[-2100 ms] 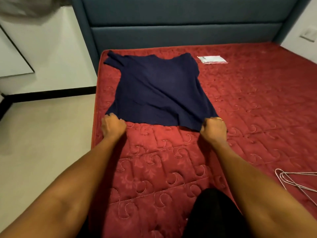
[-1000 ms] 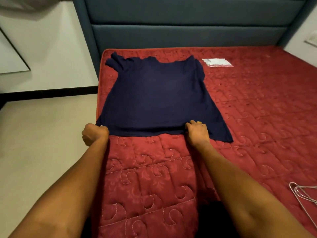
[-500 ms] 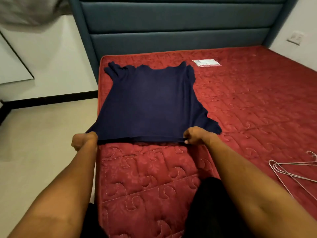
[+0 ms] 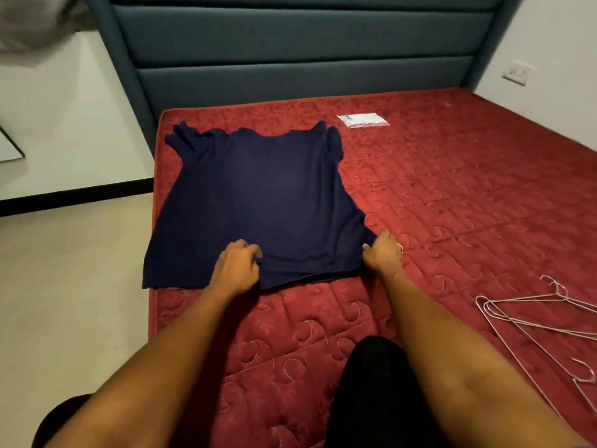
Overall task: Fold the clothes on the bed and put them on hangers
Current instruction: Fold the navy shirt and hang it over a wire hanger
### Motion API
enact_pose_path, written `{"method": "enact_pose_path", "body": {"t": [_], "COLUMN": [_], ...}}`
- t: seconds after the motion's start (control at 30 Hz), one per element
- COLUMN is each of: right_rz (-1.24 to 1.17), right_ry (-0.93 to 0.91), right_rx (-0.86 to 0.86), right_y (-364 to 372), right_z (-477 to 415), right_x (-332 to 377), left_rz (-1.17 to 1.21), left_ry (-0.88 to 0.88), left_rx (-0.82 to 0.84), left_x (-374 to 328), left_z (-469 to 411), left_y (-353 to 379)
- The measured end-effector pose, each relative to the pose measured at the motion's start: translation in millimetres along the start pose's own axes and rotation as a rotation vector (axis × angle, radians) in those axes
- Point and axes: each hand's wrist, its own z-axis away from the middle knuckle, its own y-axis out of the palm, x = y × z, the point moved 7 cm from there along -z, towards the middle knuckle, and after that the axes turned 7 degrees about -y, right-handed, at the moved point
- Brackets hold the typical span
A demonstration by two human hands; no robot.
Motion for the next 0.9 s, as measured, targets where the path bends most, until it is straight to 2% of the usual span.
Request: {"method": "enact_pose_path", "body": {"t": [0.1,0.17,0.27,0.33,0.4,0.5,0.67,0.8,0.9], "right_rz": [-0.093,-0.048,0.078,0.103,0.050,0.008,-0.235,-0.502,-0.765], "right_ry": [0.070,0.183,0.275,0.264,0.228,0.151,0.143,0.145,0.166], "right_rx": [-0.020,-0.043,0.141,0.185,0.200,0.236,0.147,0.052,0.071], "right_y": [-15,-33,-38,-40,-37,-24,-3,19,52], "right_z": [3,8,8,2,-11,-33,-108,-200,-279], "right_x": [-8,-22,-38,-38,-30,-13,9,38,60], "left_rz": [0.004,-0.041,0.004,0.082,0.108,0.028,-0.174,-0.219,-0.285], "left_ry": [0.085,0.111,0.062,0.019,-0.012,0.051,0.199,0.223,0.202], "left_rx": [0.158,0.230,0.456,0.608,0.672,0.602,0.297,0.211,0.184], "left_x": [-27,-38,-44,-51,-57,-65,-80,-83,-76], "left_z": [-3,-6,-11,-14,-24,-54,-142,-242,-315], "left_y": [15,18,26,34,39,43,41,61,79]}}
